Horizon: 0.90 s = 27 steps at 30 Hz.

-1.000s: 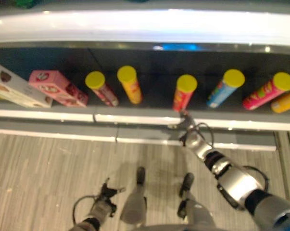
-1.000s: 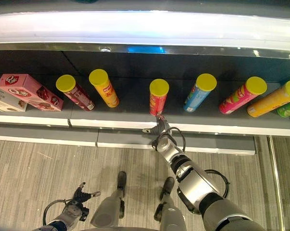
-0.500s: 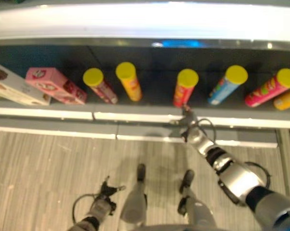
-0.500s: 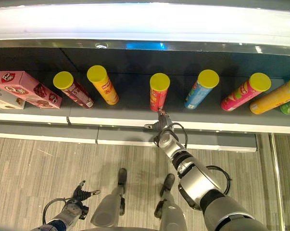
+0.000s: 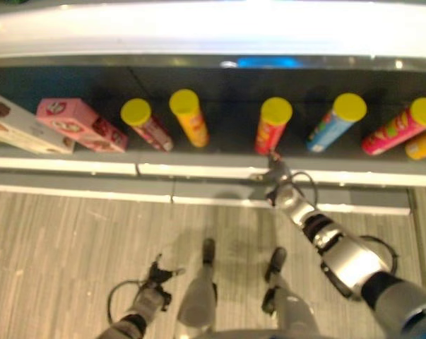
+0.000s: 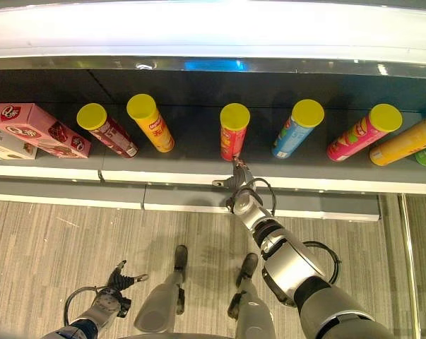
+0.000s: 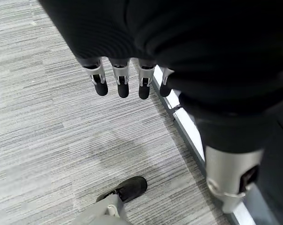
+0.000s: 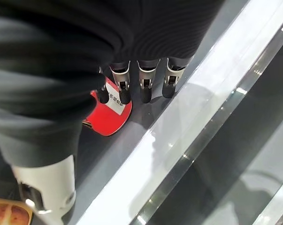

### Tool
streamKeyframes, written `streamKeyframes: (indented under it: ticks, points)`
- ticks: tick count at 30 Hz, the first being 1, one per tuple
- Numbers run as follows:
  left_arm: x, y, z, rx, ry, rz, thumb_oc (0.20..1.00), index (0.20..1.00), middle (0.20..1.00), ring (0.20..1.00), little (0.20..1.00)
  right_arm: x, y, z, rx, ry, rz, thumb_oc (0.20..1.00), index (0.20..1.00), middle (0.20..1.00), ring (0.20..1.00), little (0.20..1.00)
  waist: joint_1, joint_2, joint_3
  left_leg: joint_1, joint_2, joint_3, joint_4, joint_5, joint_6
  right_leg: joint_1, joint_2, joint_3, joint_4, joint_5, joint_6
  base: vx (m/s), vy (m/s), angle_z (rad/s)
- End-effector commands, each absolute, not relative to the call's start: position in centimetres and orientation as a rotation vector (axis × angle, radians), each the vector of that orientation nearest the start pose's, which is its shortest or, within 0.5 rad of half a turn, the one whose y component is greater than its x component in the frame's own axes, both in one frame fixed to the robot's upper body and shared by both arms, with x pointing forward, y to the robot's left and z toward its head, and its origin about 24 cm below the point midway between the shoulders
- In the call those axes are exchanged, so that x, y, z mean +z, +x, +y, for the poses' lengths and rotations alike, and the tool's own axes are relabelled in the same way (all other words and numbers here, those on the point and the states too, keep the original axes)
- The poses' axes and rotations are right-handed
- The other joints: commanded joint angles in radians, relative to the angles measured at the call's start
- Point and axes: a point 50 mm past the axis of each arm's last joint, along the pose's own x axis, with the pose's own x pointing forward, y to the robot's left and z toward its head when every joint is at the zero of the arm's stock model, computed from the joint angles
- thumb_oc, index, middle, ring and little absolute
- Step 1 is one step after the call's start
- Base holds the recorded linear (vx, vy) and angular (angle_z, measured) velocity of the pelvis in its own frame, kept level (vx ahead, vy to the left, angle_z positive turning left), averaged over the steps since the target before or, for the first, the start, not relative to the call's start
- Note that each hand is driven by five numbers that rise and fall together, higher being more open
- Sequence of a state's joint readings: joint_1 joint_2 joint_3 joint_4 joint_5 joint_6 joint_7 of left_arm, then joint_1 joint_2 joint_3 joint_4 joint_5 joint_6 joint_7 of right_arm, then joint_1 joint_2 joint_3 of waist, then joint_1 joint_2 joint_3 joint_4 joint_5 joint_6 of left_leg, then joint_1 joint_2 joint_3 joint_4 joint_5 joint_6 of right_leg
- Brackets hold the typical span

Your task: Put the goods on the table back onto the shelves and tidy them up.

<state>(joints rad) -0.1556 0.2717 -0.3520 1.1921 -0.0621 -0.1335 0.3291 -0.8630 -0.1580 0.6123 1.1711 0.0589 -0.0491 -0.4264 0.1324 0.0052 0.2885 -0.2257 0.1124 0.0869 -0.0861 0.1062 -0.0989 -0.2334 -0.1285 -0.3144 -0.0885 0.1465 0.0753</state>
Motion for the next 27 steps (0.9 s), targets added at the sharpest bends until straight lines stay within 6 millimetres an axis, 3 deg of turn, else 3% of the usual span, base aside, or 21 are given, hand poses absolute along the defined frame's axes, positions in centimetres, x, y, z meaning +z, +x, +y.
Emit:
streamKeyframes:
  ticks: [1,27]
  points:
    - [-12.4,18.0,24.0,0.157,0.610,0.826,1.000,1.000,1.000,1.000,1.000,8.2,39.2,-9.5,-0.032,-0.682,0.020,1.000,1.000,1.000,1.000,1.000,0.024,-0.014,0.010,0.012,-0.048,0.007,-0.001,-0.049,0.016,0.019,-0.052,0.062,0.026,-0.014,0.085,0.00,0.000,0.00]
    - [-12.0,18.6,24.3,0.169,0.613,0.814,1.000,1.000,1.000,1.000,1.000,9.2,39.1,-7.3,0.031,-0.635,-0.040,1.000,1.000,1.000,1.000,1.000,0.021,-0.015,0.020,0.007,-0.047,0.009,-0.001,-0.046,0.015,0.010,-0.050,0.066,0.028,-0.014,0.082,0.00,0.000,0.00]
